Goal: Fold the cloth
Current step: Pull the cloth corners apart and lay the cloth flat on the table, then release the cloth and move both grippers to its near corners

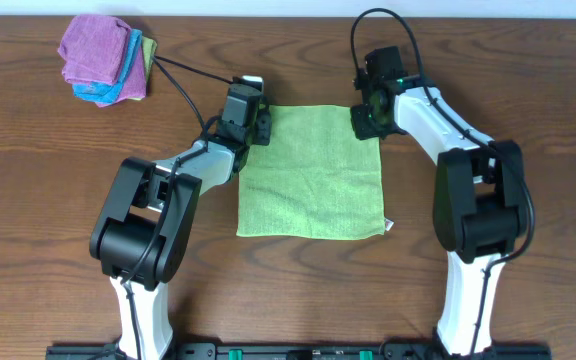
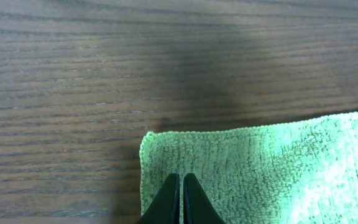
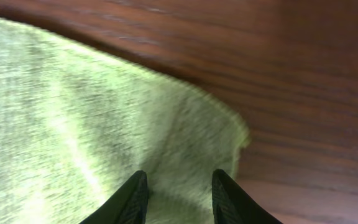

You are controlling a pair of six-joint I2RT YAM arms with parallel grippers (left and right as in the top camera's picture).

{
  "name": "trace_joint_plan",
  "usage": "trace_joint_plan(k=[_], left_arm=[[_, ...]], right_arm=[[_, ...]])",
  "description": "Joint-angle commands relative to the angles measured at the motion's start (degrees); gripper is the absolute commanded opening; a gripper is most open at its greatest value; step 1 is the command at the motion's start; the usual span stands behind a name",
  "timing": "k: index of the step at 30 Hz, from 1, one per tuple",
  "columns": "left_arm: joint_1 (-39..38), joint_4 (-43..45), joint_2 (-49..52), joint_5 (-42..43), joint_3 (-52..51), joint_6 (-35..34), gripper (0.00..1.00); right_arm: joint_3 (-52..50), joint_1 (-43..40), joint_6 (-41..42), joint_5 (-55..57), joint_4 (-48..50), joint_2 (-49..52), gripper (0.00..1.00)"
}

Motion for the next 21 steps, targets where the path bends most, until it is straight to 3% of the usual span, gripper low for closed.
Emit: trace_joint_plan(k=[1,6,10,13,16,21], left_arm=[[0.2,-1.29,-2.34,-1.33,1.84,3.19,0.05],[0.2,-12.26,-12.41,-4.13,1.84,6.19,0.05],[0.2,-29.4,-22.91,-4.2,1.84,5.18,0.06],[0.24,-42.64,-29.14,-2.23,1.79,0.39,0.06],[0.24,-54.29,-34.69,0.57,-0.31,-1.6,0.06],[0.26,-52.85,-45.59,3.69,-14.34,-8.37,0.06]], right_arm=[[1.05,1.62,1.25,-1.55,-0.63,-6.97,0.37],[1.03,2.12,1.44,-1.49,-8.76,-14.97,0.39],[0.42,2.03,2.03,0.87,-18.05,-22.47,0.39],[-2.93,2.05,3.91,2.6,-22.27,-28.76,0.39],[-15.13,2.05,6.6,2.69,-20.7,-40.24,0.39],[-37.55,1.97,10.1,0.85,-14.97,-60.89,0.41]])
